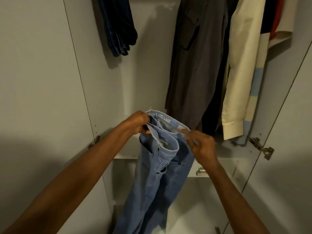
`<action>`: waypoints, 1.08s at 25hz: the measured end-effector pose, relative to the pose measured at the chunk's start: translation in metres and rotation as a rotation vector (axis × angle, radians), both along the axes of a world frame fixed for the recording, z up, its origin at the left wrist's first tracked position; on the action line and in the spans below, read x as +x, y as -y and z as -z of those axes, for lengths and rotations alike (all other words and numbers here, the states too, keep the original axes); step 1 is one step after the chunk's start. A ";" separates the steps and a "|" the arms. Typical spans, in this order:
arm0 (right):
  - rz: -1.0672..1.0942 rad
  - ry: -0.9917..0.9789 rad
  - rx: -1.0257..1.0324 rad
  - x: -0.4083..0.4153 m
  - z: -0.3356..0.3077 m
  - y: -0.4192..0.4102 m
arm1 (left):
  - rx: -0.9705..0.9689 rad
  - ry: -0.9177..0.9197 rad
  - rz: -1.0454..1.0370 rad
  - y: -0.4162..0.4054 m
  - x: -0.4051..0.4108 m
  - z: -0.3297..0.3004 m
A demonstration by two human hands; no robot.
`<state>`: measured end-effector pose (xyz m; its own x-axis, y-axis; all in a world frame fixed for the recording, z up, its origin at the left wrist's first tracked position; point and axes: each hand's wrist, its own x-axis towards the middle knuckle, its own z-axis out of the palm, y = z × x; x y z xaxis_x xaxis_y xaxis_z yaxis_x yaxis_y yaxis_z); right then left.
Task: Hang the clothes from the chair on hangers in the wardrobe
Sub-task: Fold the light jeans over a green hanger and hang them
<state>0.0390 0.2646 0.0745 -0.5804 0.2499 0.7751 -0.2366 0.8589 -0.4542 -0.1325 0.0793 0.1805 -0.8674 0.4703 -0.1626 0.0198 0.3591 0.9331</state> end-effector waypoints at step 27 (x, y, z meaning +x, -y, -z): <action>-0.064 0.398 -0.056 -0.018 -0.052 0.012 | -0.646 -0.142 0.141 0.047 0.013 0.031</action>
